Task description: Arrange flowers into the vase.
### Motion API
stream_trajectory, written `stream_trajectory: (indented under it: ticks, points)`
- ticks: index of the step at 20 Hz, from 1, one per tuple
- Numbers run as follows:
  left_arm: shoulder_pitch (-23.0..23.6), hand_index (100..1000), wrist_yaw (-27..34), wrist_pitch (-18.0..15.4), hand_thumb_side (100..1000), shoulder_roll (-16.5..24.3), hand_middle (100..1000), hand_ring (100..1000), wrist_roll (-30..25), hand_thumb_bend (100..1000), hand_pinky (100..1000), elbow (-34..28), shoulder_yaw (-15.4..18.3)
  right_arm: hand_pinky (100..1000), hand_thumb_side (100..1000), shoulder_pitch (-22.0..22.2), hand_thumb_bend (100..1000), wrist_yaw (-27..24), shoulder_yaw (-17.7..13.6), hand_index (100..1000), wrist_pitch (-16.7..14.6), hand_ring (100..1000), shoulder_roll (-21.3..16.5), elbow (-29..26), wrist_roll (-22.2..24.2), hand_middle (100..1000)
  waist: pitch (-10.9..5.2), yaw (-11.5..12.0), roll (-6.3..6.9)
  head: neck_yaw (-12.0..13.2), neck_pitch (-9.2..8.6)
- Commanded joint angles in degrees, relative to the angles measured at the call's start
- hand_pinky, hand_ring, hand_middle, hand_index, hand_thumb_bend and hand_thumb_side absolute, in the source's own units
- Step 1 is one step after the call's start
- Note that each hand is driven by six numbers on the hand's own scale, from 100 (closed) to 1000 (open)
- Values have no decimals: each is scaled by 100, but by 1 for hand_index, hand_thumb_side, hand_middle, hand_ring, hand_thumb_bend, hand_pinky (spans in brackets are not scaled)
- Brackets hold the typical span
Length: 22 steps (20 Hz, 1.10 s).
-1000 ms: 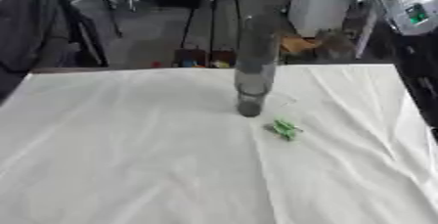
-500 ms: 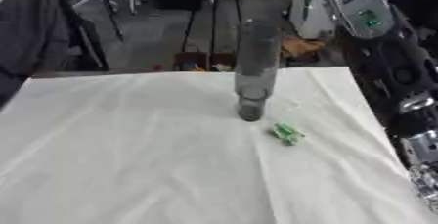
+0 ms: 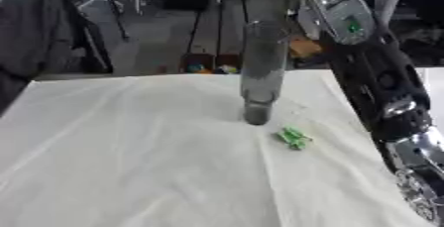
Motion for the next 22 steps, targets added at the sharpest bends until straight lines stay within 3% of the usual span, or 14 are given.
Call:
stream_trajectory:
  ticks: [1, 8, 11, 14, 16, 22]
  points:
    - [-125, 796, 31, 3, 862, 22, 706, 656, -21, 608, 751, -104, -6, 100, 730, -69, 100, 11, 11, 232, -3, 100, -12, -90, 54, 100, -50, 16, 29, -35, -86]
    - [-133, 796, 27, 2, 862, 17, 705, 656, -8, 609, 751, -107, 3, 100, 707, 172, 100, 112, 80, 231, 6, 100, 188, 139, 237, 100, -2, -7, 30, -40, -128]
    - [-134, 796, 27, 3, 863, 17, 705, 656, -4, 609, 751, -106, 2, 100, 685, 252, 100, 167, 87, 275, -5, 200, 245, 272, 302, 164, 8, -20, 30, -37, -145]
    - [-131, 796, 24, 3, 863, 20, 705, 655, -1, 610, 751, -105, 5, 100, 674, 306, 100, 217, 88, 352, 4, 348, 265, 399, 375, 298, 13, -36, 33, -39, -160]
    - [-124, 796, 22, 5, 863, 23, 705, 655, 4, 610, 751, -103, 8, 164, 672, 335, 100, 258, 86, 381, 10, 417, 267, 467, 414, 361, 17, -49, 36, -31, -173]
    - [-110, 796, 22, 7, 864, 24, 705, 655, 5, 610, 751, -95, 6, 237, 669, 351, 100, 465, 108, 403, 35, 467, 228, 603, 578, 412, 13, -65, 40, -15, -171]
